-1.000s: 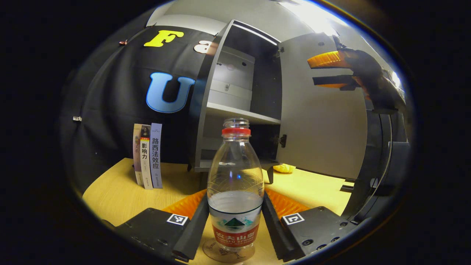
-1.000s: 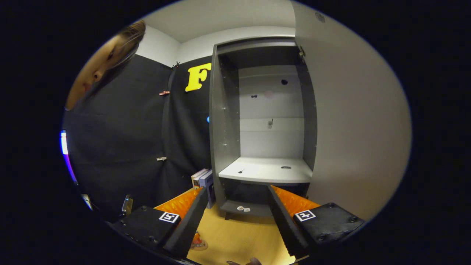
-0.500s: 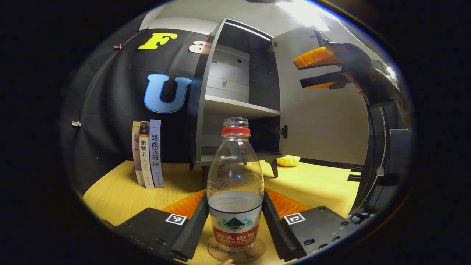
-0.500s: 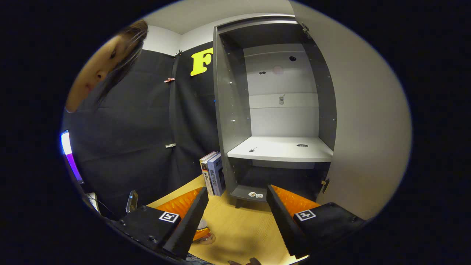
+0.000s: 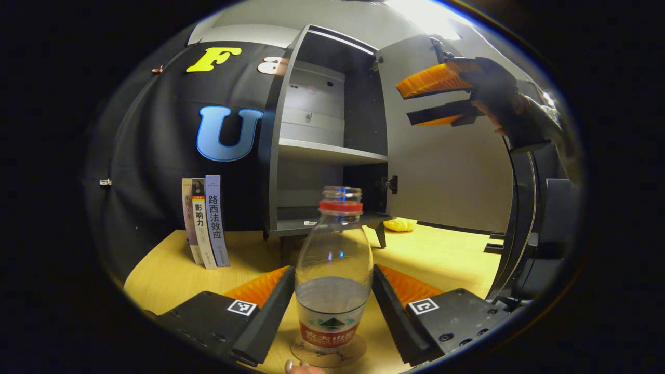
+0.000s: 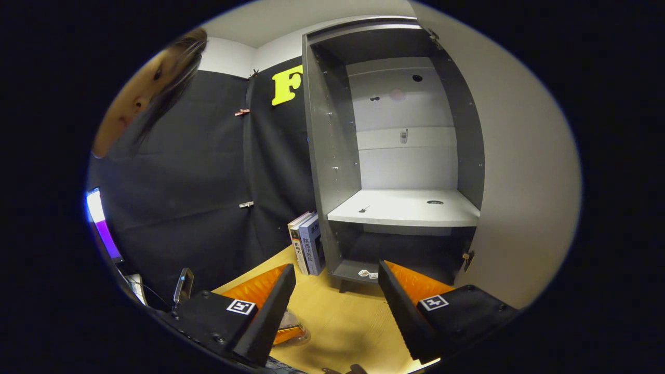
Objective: Open the cabinet door with the right hand, grasp the bottle in the cabinet with the left hand and place it on the coaster, then close the cabinet door with the right hand.
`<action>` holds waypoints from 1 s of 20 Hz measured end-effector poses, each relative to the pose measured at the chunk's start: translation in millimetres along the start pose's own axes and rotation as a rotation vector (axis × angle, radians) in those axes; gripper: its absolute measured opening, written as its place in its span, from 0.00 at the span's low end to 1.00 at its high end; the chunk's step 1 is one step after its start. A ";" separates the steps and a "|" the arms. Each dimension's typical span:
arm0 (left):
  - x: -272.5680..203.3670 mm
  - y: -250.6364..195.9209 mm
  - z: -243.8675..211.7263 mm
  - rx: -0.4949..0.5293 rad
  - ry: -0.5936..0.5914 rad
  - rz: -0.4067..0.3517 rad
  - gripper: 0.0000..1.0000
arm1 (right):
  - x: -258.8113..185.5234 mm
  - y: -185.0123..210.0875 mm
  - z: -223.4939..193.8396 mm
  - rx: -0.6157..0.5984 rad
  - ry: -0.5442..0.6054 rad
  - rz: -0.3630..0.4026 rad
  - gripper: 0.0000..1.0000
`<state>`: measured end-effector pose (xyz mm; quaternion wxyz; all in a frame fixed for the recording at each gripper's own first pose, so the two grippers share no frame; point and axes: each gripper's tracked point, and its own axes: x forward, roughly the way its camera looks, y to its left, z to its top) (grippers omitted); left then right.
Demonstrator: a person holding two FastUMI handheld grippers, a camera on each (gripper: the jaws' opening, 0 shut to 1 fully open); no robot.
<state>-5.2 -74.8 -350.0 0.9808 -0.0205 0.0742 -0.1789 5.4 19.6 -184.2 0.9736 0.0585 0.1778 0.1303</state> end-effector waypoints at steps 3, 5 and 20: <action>2.3 1.9 15.1 -0.014 -0.009 0.002 0.93 | -3.1 3.1 5.1 -0.011 -0.009 -0.001 0.98; 5.4 4.0 31.2 -0.026 -0.021 -0.011 0.95 | -7.4 2.3 10.5 -0.010 -0.015 -0.009 0.98; -11.2 -109.9 234.1 -0.068 -0.081 -0.316 0.95 | -150.5 -7.4 49.7 0.004 -0.093 -0.264 0.98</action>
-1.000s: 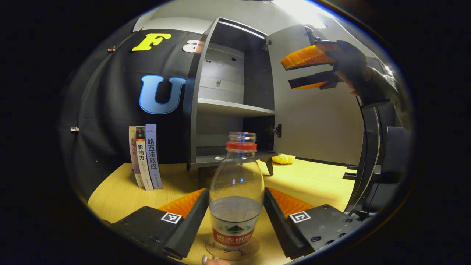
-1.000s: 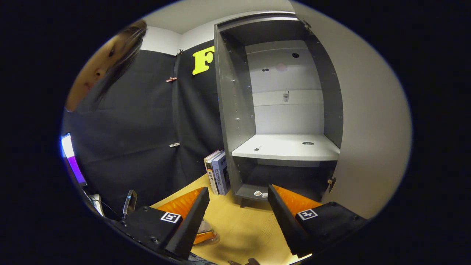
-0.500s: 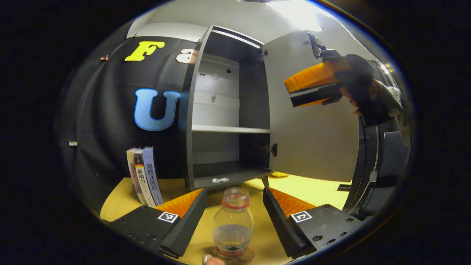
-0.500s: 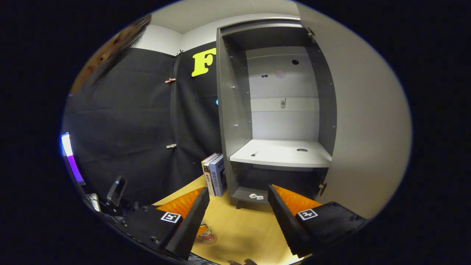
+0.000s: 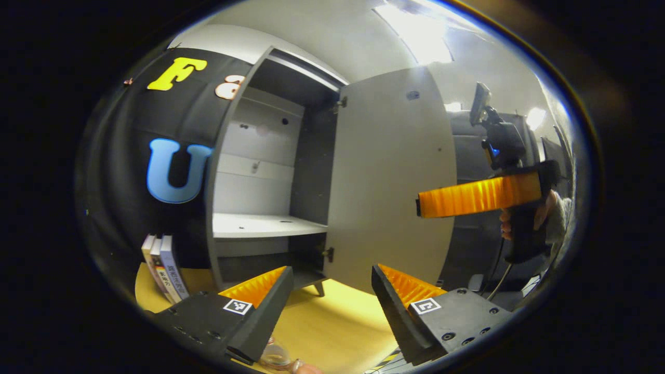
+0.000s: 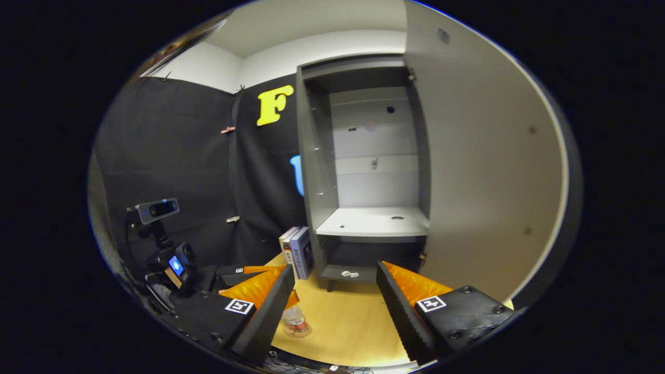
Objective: Open the cabinet door with the right hand, grasp the bottle in the cabinet with the left hand and place it on the coaster, then close the cabinet door with the right hand.
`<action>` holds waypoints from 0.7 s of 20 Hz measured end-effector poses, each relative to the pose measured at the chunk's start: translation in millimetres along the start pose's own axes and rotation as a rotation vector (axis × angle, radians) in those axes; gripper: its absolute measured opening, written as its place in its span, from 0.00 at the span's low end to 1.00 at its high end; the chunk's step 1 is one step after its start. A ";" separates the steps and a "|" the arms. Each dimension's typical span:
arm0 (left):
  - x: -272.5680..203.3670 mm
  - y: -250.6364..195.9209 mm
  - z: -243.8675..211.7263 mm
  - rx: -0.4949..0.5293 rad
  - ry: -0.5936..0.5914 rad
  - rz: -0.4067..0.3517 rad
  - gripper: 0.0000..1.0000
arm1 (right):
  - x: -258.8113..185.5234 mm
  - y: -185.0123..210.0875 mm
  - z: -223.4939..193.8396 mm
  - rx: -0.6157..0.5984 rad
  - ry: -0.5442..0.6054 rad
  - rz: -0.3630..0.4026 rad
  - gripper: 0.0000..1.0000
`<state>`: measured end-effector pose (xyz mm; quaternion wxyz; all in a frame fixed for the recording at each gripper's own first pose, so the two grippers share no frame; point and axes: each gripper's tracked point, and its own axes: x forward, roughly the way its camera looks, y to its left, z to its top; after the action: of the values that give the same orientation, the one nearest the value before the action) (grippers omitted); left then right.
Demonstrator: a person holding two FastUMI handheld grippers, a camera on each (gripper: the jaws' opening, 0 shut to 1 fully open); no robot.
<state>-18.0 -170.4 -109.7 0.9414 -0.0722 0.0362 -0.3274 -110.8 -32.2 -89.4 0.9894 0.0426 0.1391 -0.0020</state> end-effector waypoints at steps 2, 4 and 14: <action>19.3 -22.3 4.8 -0.039 -0.003 -0.087 0.94 | -28.5 -28.7 3.6 -0.013 -0.012 -0.111 0.98; 39.1 -42.1 7.6 -0.070 0.002 -0.159 0.95 | -55.6 -49.0 3.7 -0.003 -0.013 -0.198 0.94; 114.1 -94.7 6.9 -0.064 0.015 -0.251 0.95 | -104.9 -182.0 23.9 -0.034 -0.074 -0.433 0.99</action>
<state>14.2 -314.0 -90.1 0.8900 -0.1040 0.0442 -0.4418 -208.0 -216.5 -52.8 0.9709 -0.0049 0.1086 -0.2135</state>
